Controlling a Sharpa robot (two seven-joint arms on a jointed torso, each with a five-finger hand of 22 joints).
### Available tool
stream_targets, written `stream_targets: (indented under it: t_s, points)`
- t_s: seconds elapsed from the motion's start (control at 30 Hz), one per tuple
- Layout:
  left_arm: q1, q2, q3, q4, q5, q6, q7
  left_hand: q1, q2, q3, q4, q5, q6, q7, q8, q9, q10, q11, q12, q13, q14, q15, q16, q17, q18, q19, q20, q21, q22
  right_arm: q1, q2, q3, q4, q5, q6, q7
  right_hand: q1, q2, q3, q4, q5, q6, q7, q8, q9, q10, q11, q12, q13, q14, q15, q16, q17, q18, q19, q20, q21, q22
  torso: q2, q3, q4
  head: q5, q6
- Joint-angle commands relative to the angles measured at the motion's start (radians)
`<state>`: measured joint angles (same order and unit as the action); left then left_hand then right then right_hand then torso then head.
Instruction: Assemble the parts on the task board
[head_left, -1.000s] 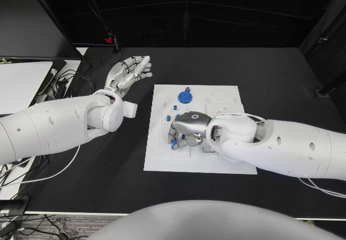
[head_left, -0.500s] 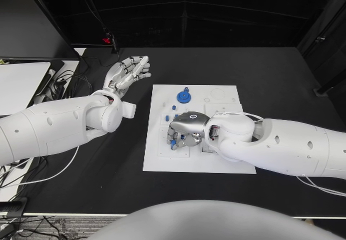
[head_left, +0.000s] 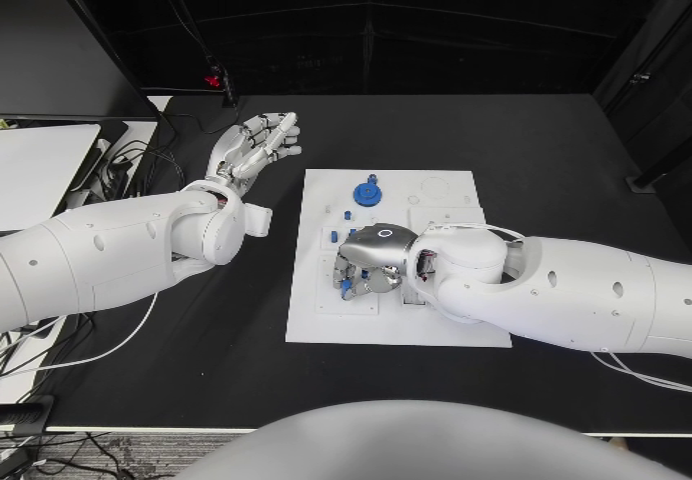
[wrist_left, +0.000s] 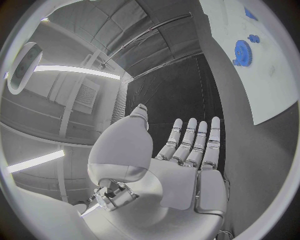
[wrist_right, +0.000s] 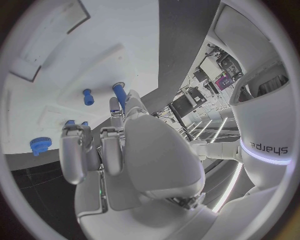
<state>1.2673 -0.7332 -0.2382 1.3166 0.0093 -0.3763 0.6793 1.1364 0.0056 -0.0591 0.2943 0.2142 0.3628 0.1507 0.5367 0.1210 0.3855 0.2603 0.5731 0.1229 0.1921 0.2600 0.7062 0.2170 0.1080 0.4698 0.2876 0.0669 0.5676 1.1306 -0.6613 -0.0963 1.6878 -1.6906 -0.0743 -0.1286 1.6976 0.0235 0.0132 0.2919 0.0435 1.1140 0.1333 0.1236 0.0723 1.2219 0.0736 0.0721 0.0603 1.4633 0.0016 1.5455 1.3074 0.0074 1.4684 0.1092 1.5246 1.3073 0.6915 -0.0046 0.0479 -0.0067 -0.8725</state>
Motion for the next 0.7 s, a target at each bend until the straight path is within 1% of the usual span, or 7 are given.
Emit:
stream_targets:
  t_s: [0.03, 0.33, 0.7]
  points:
    - [0.001, 0.002, 0.001, 0.000, 0.000, 0.010, 0.056, 0.006, 0.005, -0.005, -0.001, 0.003, -0.005, 0.145, 0.006, -0.001, -0.005, 0.002, 0.004, -0.001, -0.008, 0.000, 0.005, -0.001, -0.018, 0.001, 0.002, 0.002, -0.001, -0.004, -0.002, -0.006, -0.006, -0.011, 0.056, -0.038, -0.002, 0.001, -0.001, -0.003, 0.003, -0.006, 0.003, -0.006, -0.001, -0.007, 0.006, -0.006, 0.000, 0.095, 0.005, 0.003, 0.203, 0.009, 0.067, 0.002, -0.007, 0.238, 0.000, 0.0001, 0.0008, -0.001, 0.000]
    - [0.001, 0.002, 0.001, -0.001, 0.000, 0.009, 0.055, 0.007, 0.007, -0.006, -0.002, 0.005, -0.007, 0.145, 0.008, -0.002, -0.007, 0.002, 0.006, -0.003, -0.009, 0.000, 0.008, -0.004, -0.018, 0.001, 0.002, 0.002, -0.002, -0.004, -0.002, -0.006, -0.004, -0.012, 0.064, -0.040, -0.003, -0.001, -0.003, -0.003, 0.003, -0.008, 0.004, -0.008, -0.002, -0.008, 0.007, -0.007, 0.000, 0.095, 0.006, 0.002, 0.202, 0.009, 0.066, 0.003, -0.007, 0.238, 0.000, 0.0000, 0.0001, 0.000, 0.000]
    - [0.001, 0.003, 0.001, -0.002, 0.000, 0.010, 0.055, 0.007, 0.007, -0.006, -0.002, 0.005, -0.007, 0.145, 0.008, -0.002, -0.007, 0.002, 0.006, -0.003, -0.009, 0.000, 0.008, -0.004, -0.018, 0.001, 0.002, 0.002, -0.002, -0.004, -0.004, -0.006, -0.001, -0.012, 0.038, -0.035, -0.003, 0.001, -0.002, -0.003, 0.003, -0.005, 0.003, -0.008, -0.001, -0.006, 0.006, -0.007, 0.001, 0.095, 0.006, 0.002, 0.202, 0.009, 0.066, 0.004, -0.008, 0.237, 0.000, 0.0000, -0.0003, -0.001, 0.000]
